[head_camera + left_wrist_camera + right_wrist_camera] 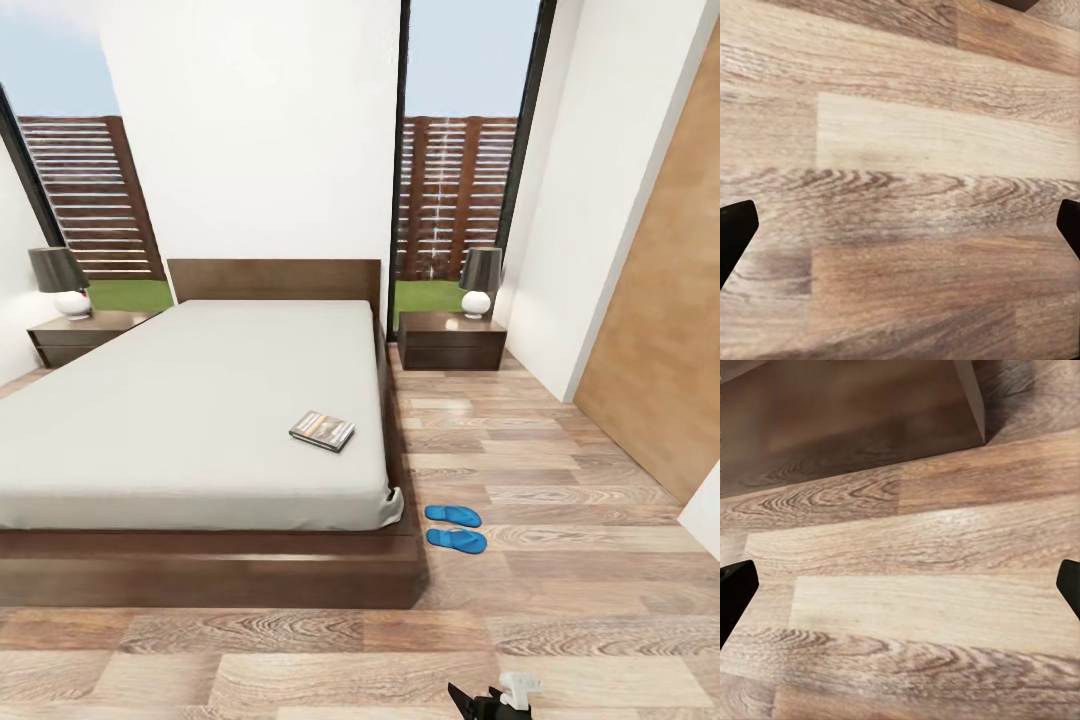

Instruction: In the bedroom, move the book from the bed onto either nightstand, and place the two sandals side by side next to the bed.

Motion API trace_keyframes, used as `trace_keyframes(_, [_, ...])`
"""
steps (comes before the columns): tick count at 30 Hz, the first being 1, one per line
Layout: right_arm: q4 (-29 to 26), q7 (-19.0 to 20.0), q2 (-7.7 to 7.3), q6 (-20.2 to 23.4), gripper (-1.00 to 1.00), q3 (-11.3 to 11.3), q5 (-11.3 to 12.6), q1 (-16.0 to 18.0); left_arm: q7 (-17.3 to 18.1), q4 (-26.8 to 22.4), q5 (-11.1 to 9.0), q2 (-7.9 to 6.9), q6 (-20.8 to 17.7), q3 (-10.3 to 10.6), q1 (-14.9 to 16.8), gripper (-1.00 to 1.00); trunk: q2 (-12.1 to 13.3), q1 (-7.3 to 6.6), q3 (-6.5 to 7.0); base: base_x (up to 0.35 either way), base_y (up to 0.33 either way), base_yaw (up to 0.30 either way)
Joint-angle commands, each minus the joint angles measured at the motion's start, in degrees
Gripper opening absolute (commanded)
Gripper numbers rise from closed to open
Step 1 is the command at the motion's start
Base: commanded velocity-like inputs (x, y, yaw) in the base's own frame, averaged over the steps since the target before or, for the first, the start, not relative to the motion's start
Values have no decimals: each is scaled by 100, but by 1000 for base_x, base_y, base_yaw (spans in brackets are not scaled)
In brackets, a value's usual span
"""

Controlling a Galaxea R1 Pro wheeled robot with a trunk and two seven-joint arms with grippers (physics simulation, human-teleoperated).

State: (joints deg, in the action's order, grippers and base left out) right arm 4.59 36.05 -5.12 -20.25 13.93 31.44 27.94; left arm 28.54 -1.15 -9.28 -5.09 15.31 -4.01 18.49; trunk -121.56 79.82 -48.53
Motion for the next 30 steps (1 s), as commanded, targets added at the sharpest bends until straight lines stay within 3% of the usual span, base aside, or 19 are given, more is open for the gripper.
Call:
trace_keyframes(1, [24,33,2,-32,100,48,55,9,38,7,-13,-1,-2,-36,4,100,-3,-1,-5,0,0,0])
trace_keyframes(20, [24,25,2,-32,100,48,55,9,38,4,-13,-1,-2,-31,5,100,-3,-1,-5,0,0,0])
trace_keyframes(30, [24,25,2,-32,100,48,55,9,37,2,-13,-1,-2,-30,5,100,399,-221,174,0,0,0])
